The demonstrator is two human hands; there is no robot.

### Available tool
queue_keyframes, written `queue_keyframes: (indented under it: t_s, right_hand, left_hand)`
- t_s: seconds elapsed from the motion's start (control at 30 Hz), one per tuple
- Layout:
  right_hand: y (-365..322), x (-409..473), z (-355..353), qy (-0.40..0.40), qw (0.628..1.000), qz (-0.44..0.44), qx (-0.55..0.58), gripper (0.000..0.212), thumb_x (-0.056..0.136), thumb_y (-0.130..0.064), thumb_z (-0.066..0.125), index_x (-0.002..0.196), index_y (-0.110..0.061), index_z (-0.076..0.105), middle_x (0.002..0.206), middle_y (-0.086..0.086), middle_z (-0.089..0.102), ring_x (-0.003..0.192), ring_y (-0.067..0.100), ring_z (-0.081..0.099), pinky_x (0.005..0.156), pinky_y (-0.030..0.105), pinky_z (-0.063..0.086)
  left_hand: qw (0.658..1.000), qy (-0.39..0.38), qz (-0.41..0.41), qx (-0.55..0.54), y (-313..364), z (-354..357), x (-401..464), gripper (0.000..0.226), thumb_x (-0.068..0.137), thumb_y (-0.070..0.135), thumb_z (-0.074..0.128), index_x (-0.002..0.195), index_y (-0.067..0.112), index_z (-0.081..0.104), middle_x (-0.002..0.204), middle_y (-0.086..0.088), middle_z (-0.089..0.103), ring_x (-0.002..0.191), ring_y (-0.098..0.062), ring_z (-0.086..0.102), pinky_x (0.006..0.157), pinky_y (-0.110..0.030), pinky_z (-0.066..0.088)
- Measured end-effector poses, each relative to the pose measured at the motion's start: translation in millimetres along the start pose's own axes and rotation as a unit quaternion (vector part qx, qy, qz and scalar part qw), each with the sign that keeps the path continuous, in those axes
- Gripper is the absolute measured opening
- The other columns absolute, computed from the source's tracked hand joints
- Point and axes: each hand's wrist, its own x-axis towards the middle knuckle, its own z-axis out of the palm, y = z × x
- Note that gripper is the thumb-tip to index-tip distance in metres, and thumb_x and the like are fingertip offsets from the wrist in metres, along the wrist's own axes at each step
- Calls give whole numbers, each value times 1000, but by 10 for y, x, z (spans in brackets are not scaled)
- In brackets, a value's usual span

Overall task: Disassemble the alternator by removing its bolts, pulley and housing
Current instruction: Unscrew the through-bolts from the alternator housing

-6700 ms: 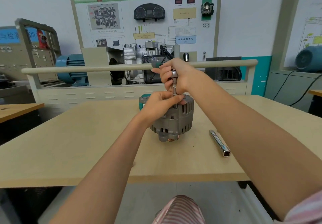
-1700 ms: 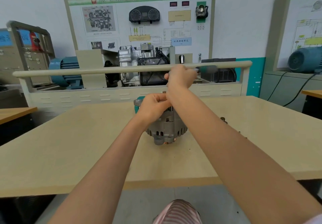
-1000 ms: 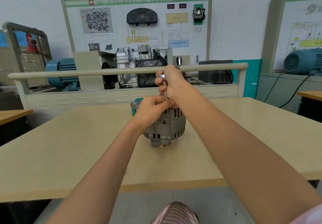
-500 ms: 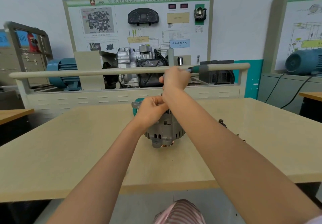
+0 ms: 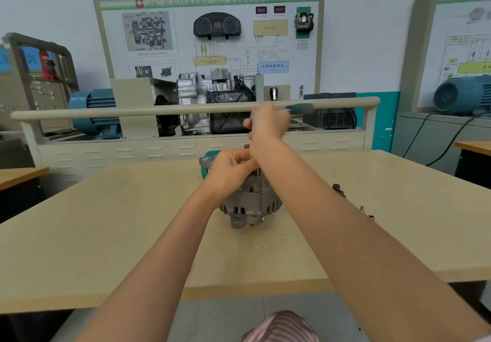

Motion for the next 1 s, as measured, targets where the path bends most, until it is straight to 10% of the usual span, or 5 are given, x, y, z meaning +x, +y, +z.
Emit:
queue_keyframes:
  t_s: [0.2,0.4,0.7,0.83,1.0]
  right_hand:
    - [-75,-7,4,-88,993,59,-59,26,93,-6,29,73,-9,45,56,0,43,26,4,35,27,14,17]
    - [-218,184,-168,-294,919,265,4,28,97,-9,26,81,-9,49,40,-10,40,26,2,29,28,13,14]
    - [20,-56,46,44,998,-38,20,37,95,-2,31,132,-7,33,82,9,54,42,10,49,29,13,32]
    - [-158,51,-17,-146,976,144,-76,25,95,-10,28,79,-10,48,51,-4,43,28,5,31,28,14,14]
    - [-254,138,-128,-375,884,261,-98,25,98,-12,32,86,-8,53,40,-11,37,27,2,25,30,13,11]
  left_hand:
    - [999,15,-10,-29,25,33,-8,29,91,13,59,66,26,70,58,12,68,54,3,61,47,-7,41]
    - [998,-38,-39,-15,63,-4,23,17,91,25,61,94,16,75,92,3,75,93,-10,69,87,-23,51]
    - [998,49,-28,19,31,70,0,53,88,4,56,42,29,63,46,12,60,53,-9,52,55,-24,39]
    - [999,15,-23,-34,62,64,2,22,90,17,62,70,23,71,64,11,71,65,-1,65,62,-15,47]
    - [998,0,-24,-55,30,23,13,13,88,20,65,86,12,75,87,1,75,82,-5,69,73,-13,52]
